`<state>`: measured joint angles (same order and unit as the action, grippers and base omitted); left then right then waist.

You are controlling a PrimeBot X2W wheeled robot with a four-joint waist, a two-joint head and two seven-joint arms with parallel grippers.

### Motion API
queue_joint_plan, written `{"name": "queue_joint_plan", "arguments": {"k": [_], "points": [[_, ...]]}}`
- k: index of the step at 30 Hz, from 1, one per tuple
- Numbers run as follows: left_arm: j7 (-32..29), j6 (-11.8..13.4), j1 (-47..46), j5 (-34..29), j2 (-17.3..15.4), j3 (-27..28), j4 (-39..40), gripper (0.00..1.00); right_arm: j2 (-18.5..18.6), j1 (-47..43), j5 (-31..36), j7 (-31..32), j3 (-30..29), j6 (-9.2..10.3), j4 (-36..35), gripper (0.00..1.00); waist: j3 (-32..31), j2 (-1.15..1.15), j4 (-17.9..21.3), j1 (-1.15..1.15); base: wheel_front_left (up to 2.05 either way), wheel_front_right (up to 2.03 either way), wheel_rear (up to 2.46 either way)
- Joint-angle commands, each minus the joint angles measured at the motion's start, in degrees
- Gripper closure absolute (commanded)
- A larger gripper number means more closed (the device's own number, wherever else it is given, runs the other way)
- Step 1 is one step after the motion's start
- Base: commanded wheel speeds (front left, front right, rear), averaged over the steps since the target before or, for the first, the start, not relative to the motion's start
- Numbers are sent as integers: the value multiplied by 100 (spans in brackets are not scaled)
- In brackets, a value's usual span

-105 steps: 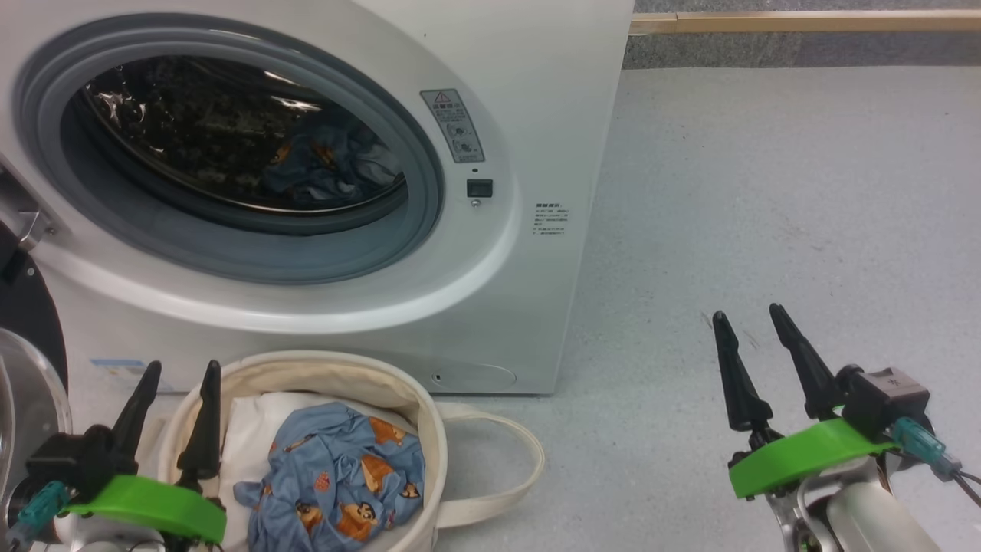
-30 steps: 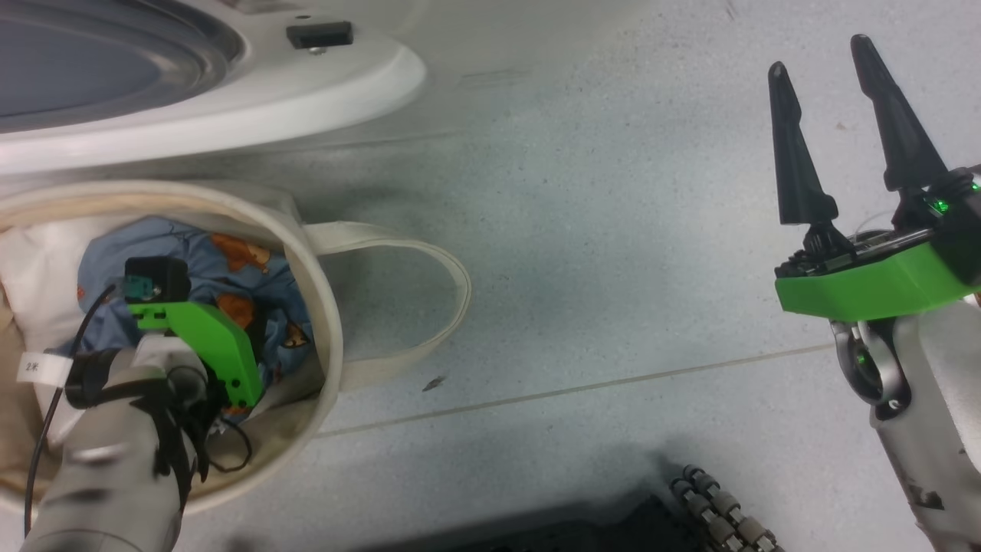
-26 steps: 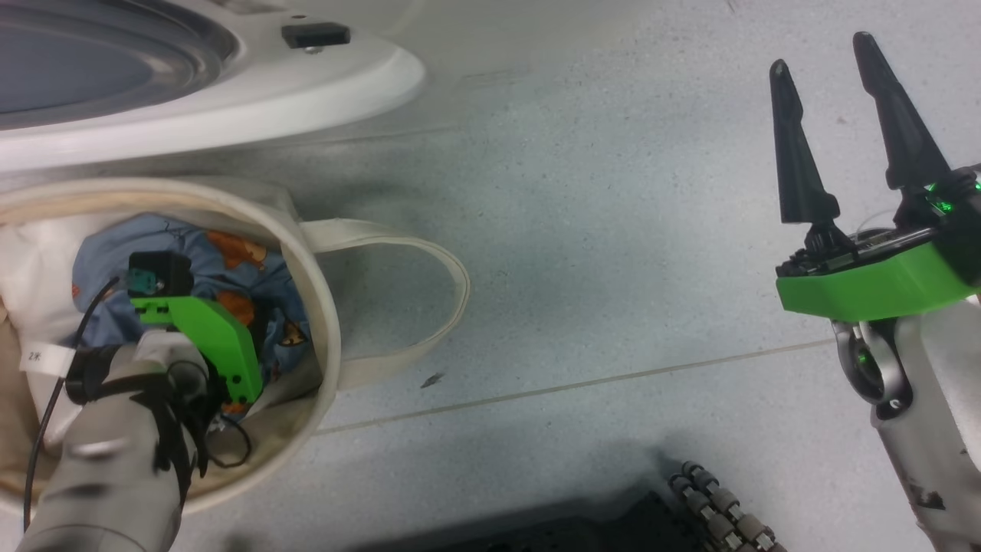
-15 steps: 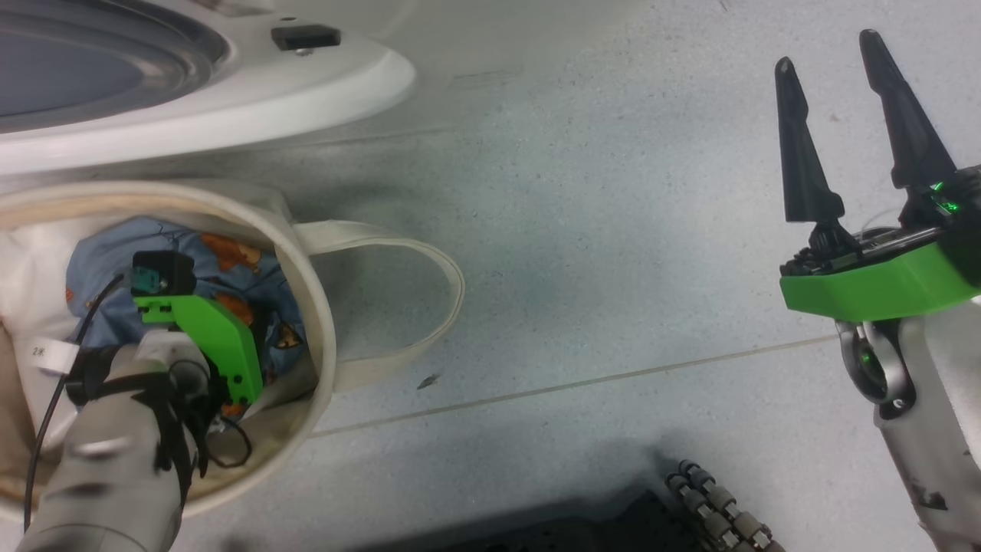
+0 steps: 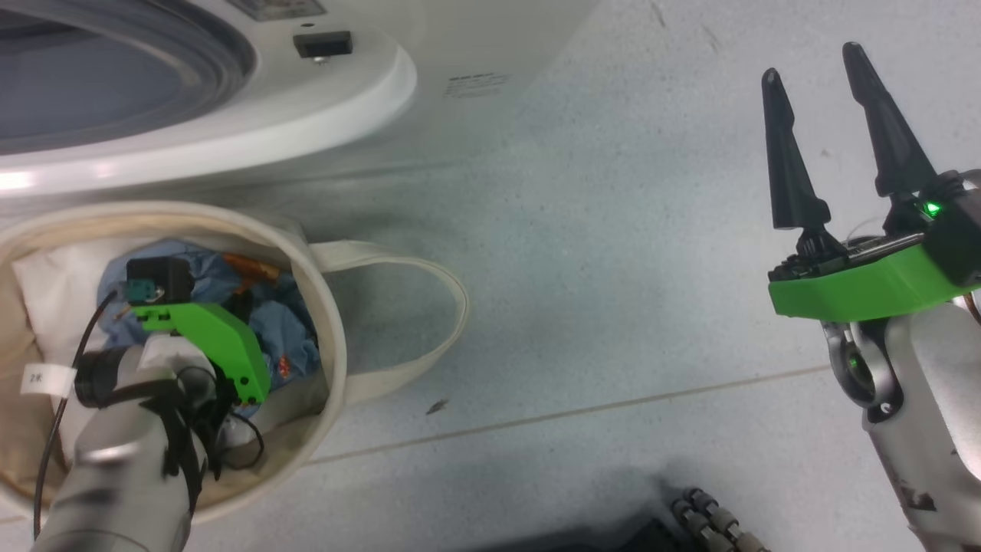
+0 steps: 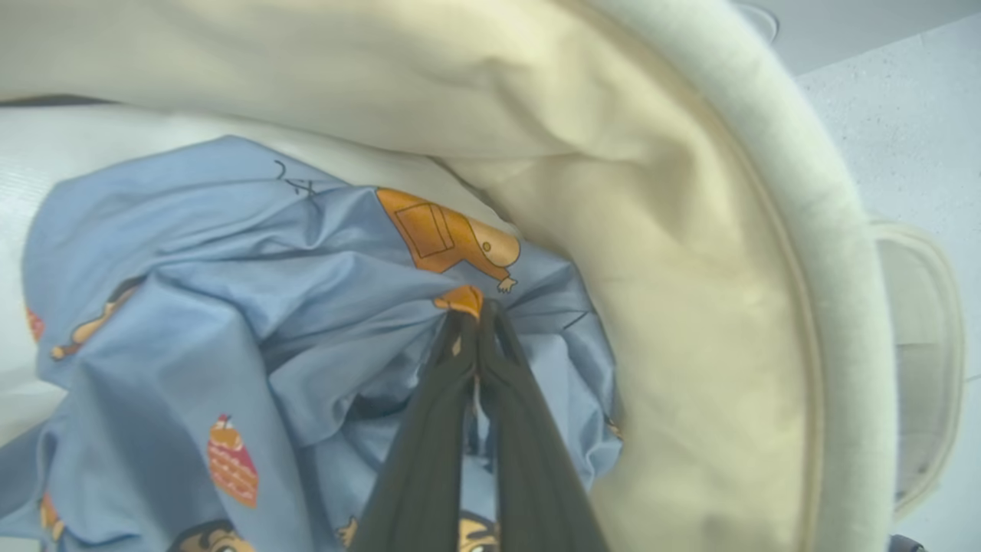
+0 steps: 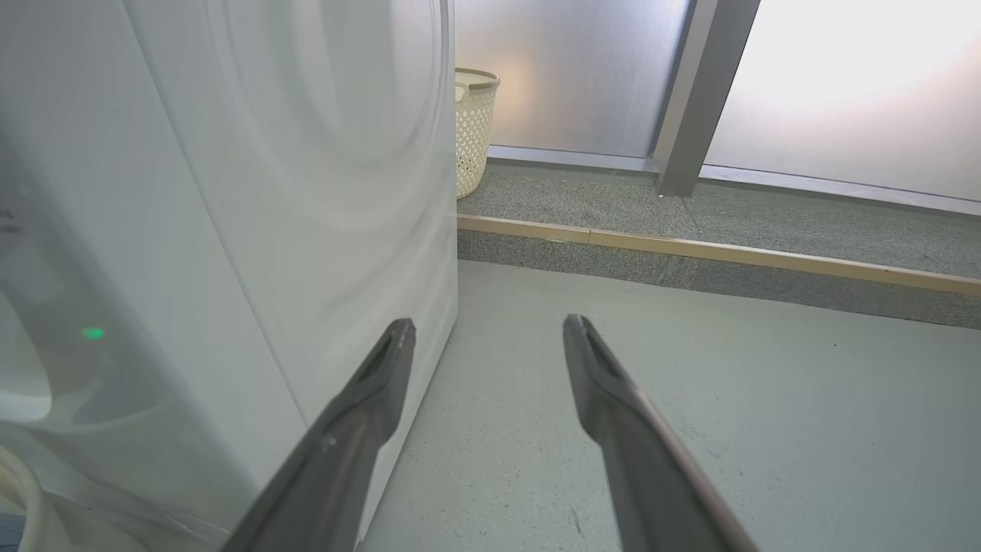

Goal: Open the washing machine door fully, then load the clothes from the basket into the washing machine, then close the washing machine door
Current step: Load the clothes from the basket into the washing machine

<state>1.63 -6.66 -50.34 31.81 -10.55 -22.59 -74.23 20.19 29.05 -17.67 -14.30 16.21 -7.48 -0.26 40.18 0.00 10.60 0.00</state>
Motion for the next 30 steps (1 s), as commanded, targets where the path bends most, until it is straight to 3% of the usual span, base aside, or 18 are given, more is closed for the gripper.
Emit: {"name": "queue_joint_plan", "arguments": {"k": [1, 8, 15, 26, 30], "points": [[131, -41, 197, 48, -145, 117, 28, 100, -15, -154, -50, -70, 73, -1, -108, 0, -158, 0, -31, 0, 0, 0, 0], [583, -78, 342, 241, -14, 68, 67, 100, -100, -168, -178, -70, 125, -1, 90, 0, -573, 0, -162, 0, 0, 0, 0], [1058, -81, 646, 740, 16, -281, 616, 100, -183, -222, -303, -70, 138, -1, 244, 0, -1033, 0, -359, 0, 0, 0, 0], [1328, -82, 1057, 1275, -273, -824, 1418, 100, -363, -487, -483, -70, 141, -1, 475, 0, -1778, 0, -618, 0, 0, 0, 0], [1334, -82, 1315, 1189, -505, -584, 2198, 100, -441, -669, -548, -70, 124, -1, 558, 0, -2121, 0, -739, 0, 0, 0, 0]]}}
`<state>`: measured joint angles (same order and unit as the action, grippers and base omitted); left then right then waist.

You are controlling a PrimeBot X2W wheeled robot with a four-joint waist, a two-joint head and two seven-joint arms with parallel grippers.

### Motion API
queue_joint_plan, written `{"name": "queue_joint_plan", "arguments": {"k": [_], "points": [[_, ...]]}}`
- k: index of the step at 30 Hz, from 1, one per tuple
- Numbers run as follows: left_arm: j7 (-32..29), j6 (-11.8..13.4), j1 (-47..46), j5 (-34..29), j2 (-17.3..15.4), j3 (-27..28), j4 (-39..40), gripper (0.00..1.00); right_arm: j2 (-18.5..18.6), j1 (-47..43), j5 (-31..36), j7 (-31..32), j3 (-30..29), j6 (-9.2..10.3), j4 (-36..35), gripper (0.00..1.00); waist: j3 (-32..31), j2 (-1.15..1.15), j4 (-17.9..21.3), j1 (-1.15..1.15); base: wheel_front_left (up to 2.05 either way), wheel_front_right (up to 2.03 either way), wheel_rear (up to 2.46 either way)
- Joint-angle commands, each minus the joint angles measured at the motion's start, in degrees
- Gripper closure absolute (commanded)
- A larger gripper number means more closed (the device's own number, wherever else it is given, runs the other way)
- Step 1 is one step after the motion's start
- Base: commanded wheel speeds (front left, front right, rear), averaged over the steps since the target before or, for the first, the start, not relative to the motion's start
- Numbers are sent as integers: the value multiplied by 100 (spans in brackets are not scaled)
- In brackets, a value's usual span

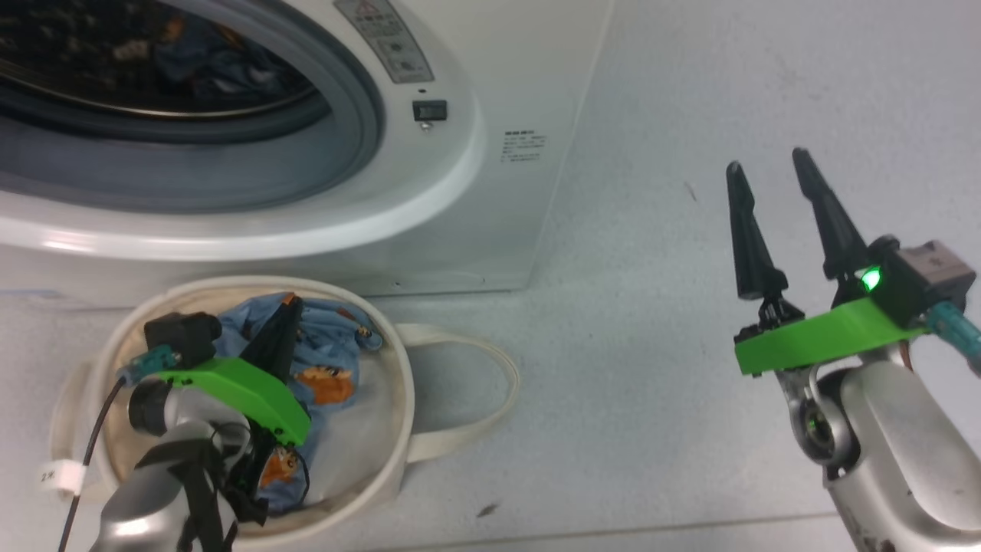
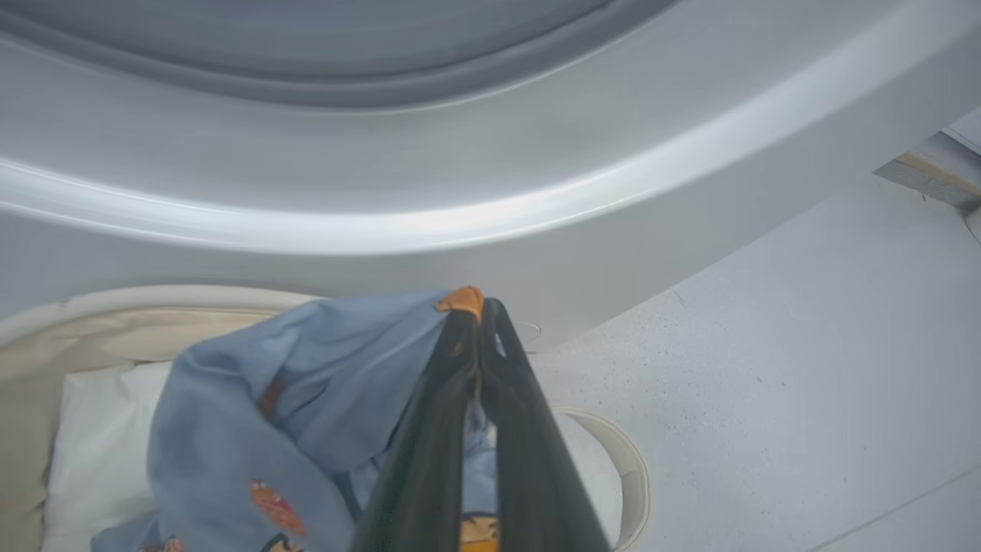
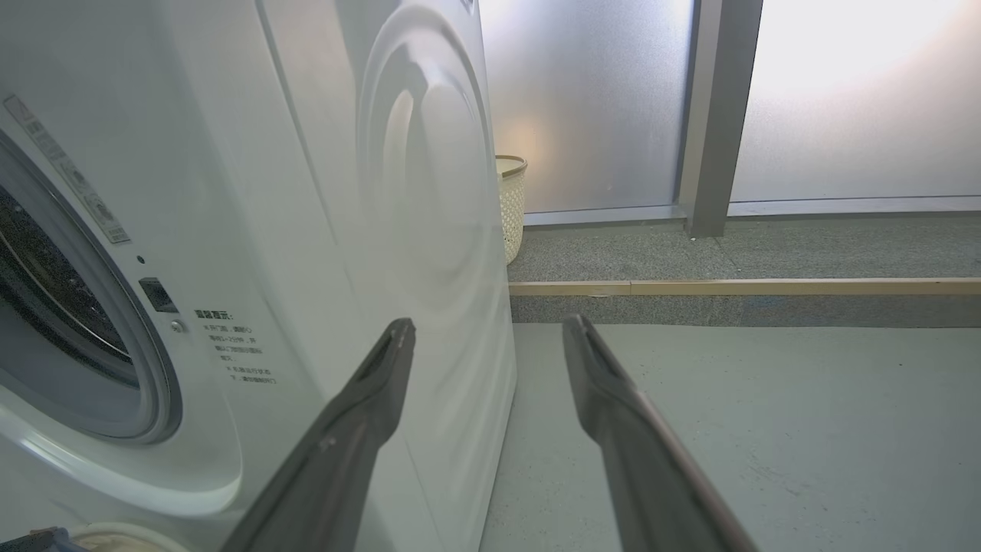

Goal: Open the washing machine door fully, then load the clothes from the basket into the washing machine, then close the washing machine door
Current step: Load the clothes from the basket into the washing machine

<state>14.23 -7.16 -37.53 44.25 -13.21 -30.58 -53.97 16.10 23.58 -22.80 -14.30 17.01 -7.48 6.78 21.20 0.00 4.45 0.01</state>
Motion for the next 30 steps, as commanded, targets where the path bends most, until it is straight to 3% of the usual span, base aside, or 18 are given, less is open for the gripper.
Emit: {"name": "queue_joint_plan", "arguments": {"k": [1, 19, 25, 30], "points": [[74, -32, 130, -116, -272, 297, 365, 100, -51, -168, -50, -70, 42, -1, -123, 0, -306, 0, -156, -1, 0, 0, 0], [76, -33, 1523, -920, -340, 1498, 3012, 100, -294, -879, -276, -70, 11, -1, 91, 0, -1535, 0, -571, -1, 0, 0, 0], [76, -33, 1617, -933, -403, 1729, 3445, 100, -344, -993, -316, -70, 23, -1, 126, 0, -1664, 0, -567, -1, 0, 0, 0], [64, -33, 1219, -669, -642, 1765, 3440, 100, -347, -960, -317, -70, 47, -1, 107, 0, -1630, 0, -505, -1, 0, 0, 0]]}}
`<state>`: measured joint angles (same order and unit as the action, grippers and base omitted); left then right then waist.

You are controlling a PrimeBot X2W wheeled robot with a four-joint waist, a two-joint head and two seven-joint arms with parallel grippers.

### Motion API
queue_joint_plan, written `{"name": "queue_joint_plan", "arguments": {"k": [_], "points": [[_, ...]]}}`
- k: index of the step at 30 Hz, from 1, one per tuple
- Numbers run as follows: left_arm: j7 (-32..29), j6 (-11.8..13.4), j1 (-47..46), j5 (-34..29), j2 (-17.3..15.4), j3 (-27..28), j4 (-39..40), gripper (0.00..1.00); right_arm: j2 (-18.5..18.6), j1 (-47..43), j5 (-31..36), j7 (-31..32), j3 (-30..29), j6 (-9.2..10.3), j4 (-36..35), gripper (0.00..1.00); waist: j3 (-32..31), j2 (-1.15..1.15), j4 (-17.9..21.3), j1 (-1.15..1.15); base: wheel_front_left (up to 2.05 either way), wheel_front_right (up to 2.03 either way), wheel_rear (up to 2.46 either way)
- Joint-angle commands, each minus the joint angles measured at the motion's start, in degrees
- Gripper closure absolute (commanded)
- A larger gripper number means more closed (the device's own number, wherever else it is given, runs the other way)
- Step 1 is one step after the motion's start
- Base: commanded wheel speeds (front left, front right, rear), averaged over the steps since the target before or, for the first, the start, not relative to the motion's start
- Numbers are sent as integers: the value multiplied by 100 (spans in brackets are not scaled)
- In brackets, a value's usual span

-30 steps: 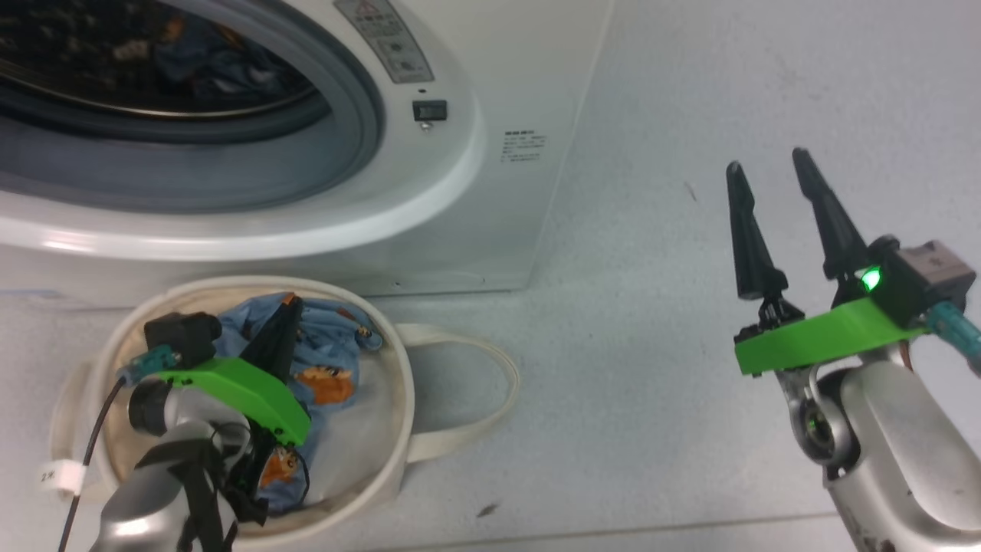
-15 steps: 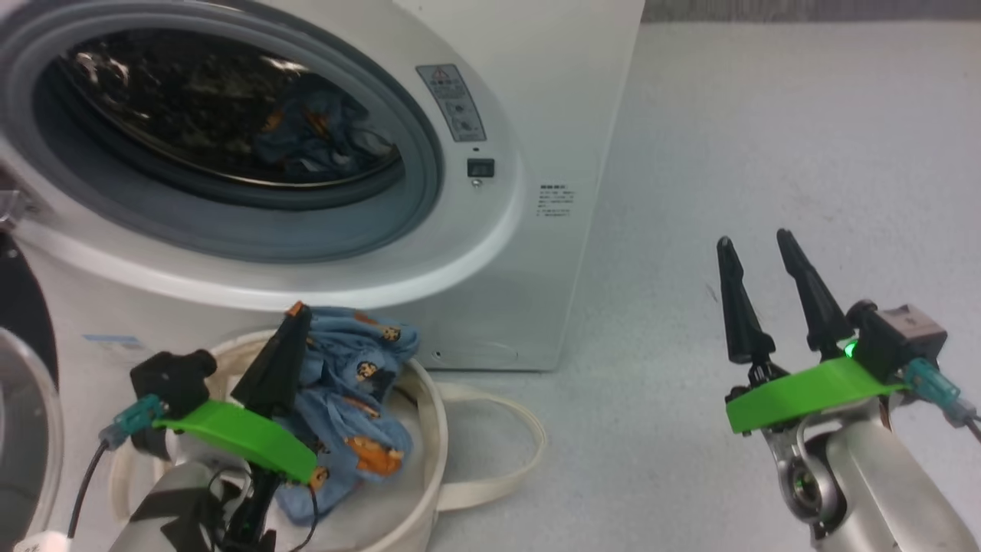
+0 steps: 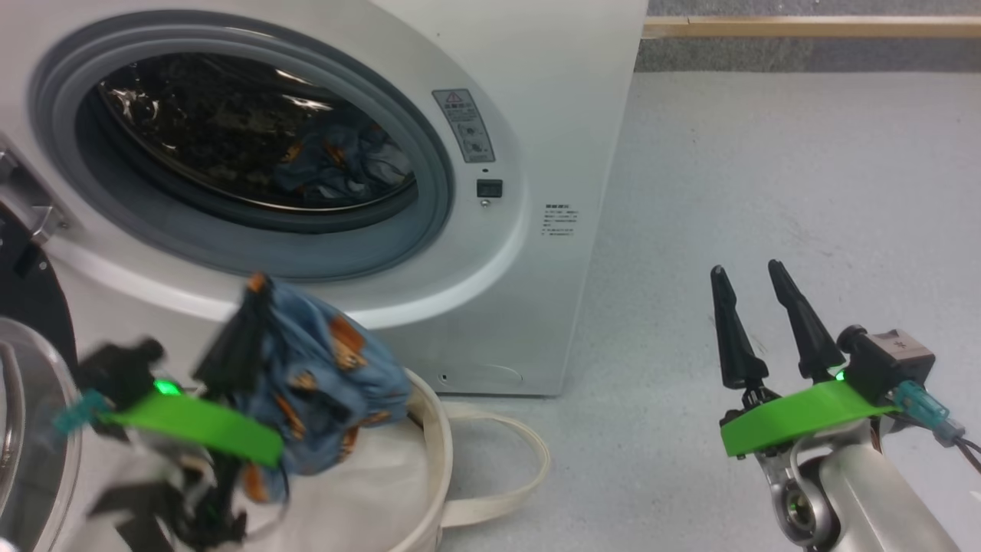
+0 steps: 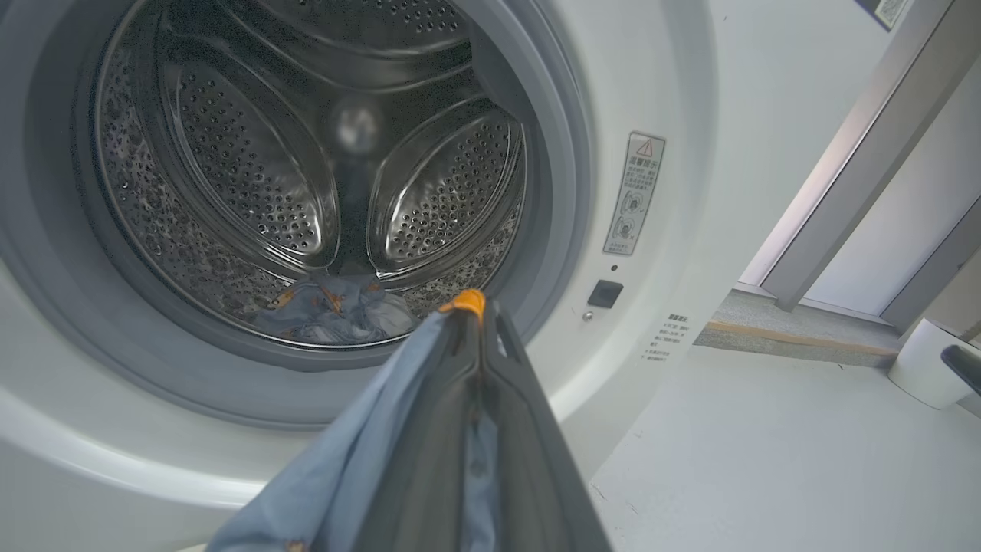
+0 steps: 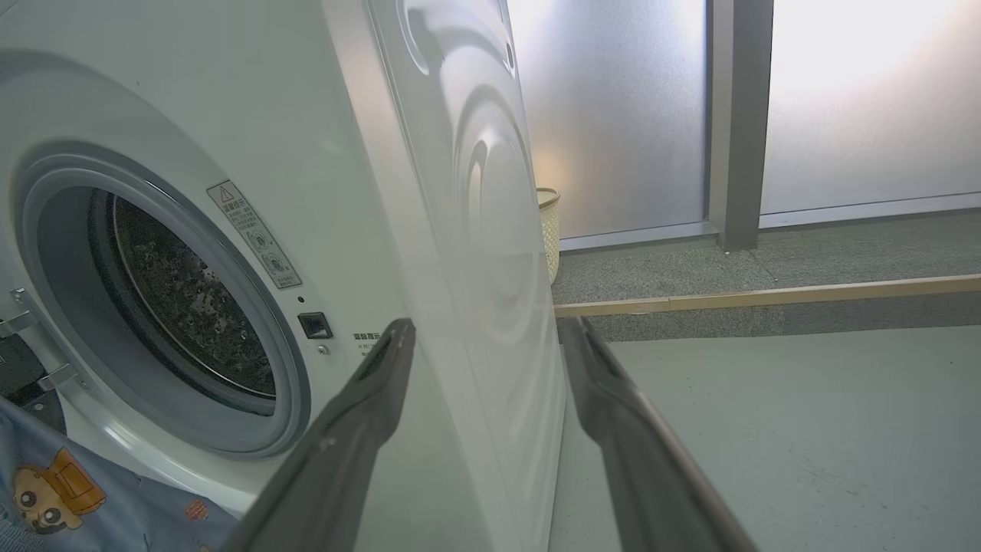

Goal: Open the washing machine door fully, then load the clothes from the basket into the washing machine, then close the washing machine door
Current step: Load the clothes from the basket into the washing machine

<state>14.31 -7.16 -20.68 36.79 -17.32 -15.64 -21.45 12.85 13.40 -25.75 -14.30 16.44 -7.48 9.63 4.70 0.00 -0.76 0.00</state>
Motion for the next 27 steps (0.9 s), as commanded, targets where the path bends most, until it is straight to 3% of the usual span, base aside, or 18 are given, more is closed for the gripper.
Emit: {"name": "queue_joint_plan", "arguments": {"k": [1, 13, 18, 22, 27], "points": [[49, -33, -597, 198, -289, 290, 181, 100, -23, 74, -19, -70, 121, -1, -184, 0, 50, 0, 38, 0, 0, 0, 0], [38, -33, -2243, 509, -940, 308, -155, 100, -8, 280, 49, -70, 116, -1, -297, 0, 486, 0, 323, 0, 0, 0, 0], [64, -33, -2323, 429, -815, 502, -678, 100, -35, 333, 76, -70, 160, -1, -308, 0, 771, 0, 501, 0, 0, 0, 0], [67, -33, -2261, 220, -525, 984, -1120, 100, 29, 403, 117, -70, 164, -1, -349, 0, 1016, 0, 659, 0, 0, 0, 0], [68, -33, -2357, -21, -256, 1200, -1742, 100, 189, 421, 162, -70, 127, -1, -362, 0, 1223, 0, 813, 0, 0, 0, 0]]}}
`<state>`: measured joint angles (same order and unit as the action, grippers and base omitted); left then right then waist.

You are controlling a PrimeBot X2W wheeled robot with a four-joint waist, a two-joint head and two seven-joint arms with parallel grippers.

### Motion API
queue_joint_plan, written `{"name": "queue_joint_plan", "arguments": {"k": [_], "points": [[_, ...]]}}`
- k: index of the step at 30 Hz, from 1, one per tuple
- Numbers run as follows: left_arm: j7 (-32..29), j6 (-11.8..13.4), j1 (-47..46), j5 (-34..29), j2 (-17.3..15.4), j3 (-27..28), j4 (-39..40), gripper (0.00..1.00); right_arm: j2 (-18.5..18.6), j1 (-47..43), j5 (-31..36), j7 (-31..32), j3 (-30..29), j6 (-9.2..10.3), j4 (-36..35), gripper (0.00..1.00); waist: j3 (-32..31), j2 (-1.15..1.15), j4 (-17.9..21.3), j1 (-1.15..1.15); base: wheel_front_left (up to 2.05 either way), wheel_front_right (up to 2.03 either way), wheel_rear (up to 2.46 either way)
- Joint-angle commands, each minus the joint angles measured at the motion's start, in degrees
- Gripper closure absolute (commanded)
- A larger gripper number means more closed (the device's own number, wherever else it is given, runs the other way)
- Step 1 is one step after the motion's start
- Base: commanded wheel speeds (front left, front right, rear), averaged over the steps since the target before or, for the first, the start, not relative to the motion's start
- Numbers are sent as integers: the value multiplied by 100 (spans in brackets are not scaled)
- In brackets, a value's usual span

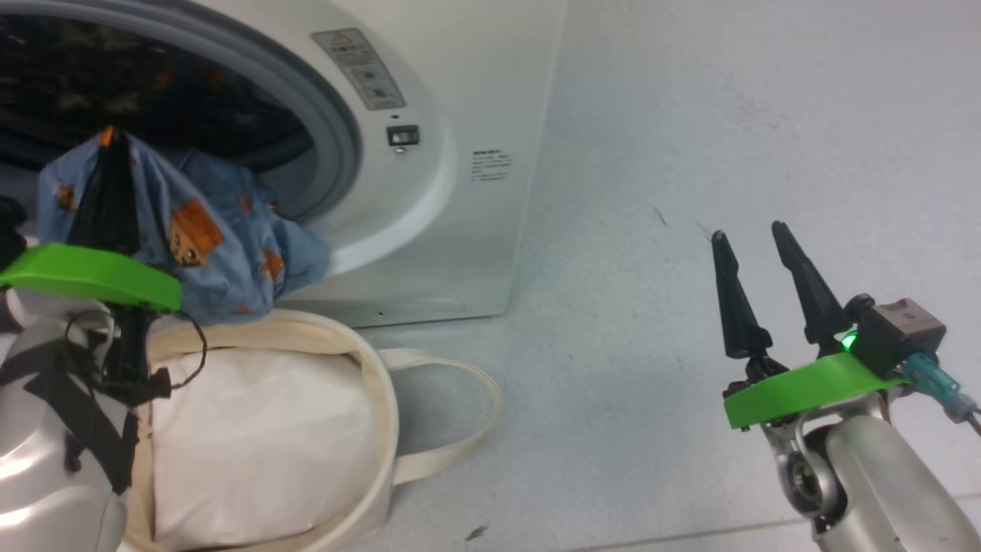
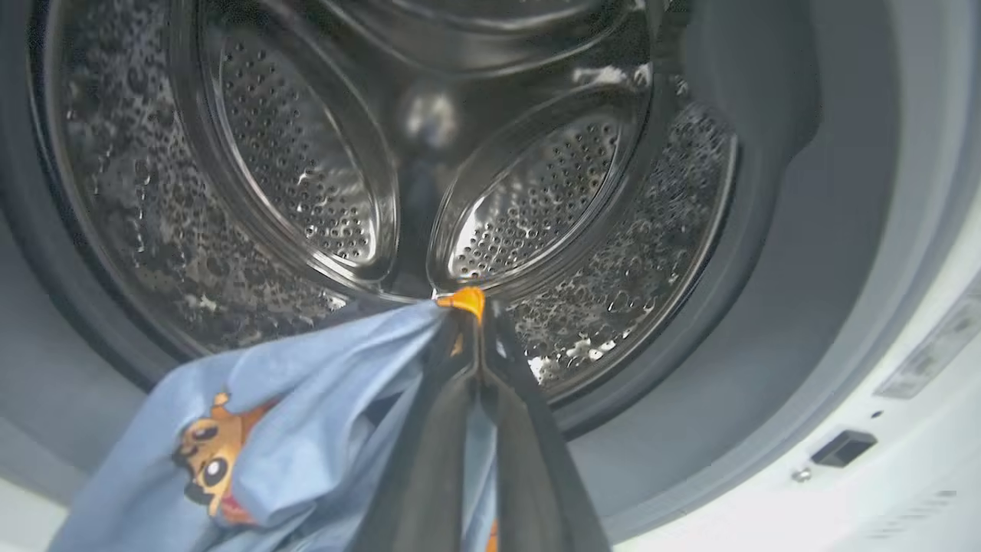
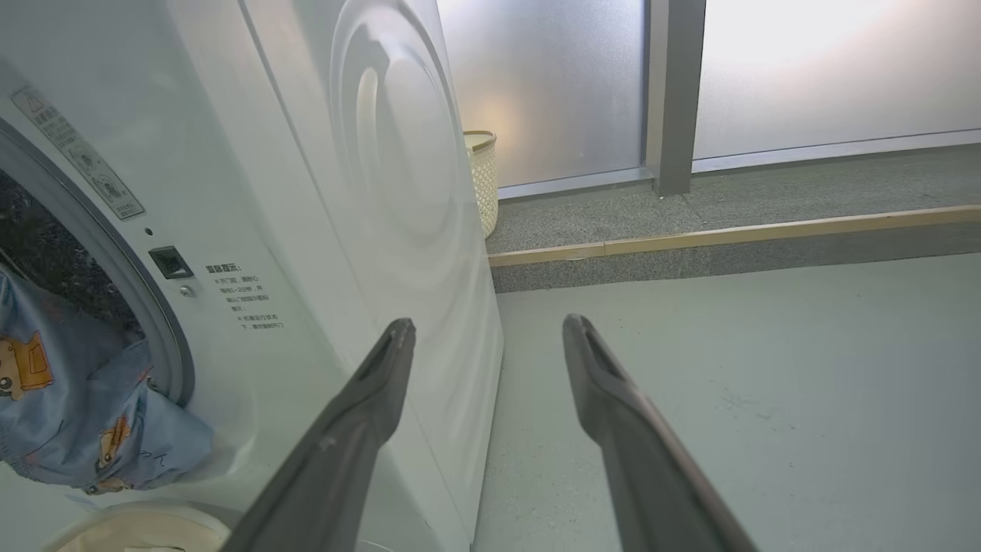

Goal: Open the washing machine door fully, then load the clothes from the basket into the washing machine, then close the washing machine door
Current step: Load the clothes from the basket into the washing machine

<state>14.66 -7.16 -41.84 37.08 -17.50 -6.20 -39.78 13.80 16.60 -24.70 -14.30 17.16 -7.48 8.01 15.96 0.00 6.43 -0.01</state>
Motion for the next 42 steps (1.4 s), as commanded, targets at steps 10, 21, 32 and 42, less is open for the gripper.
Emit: {"name": "queue_joint_plan", "arguments": {"k": [10, 21, 32, 42], "points": [[33, -33, -943, -360, -146, 453, -973, 100, 453, 50, 137, -70, -1, -1, -288, 0, 429, 0, 393, 1, 0, 0, 0], [33, -29, -1726, -1335, -151, 1309, -466, 100, 659, -8, 249, -70, -325, -1, -604, 0, 991, 0, 625, 1, 0, 0, 0], [25, 15, -2169, -2043, -49, 1168, -2241, 0, 512, 50, 290, -70, -254, -1, -624, 0, 1143, 0, 716, 1, 0, 0, 0], [-1123, 455, -2402, -2159, 17, 931, -3350, 0, 430, 128, 264, -70, -154, -1, -531, 0, 968, 0, 732, 1, 0, 0, 0]]}}
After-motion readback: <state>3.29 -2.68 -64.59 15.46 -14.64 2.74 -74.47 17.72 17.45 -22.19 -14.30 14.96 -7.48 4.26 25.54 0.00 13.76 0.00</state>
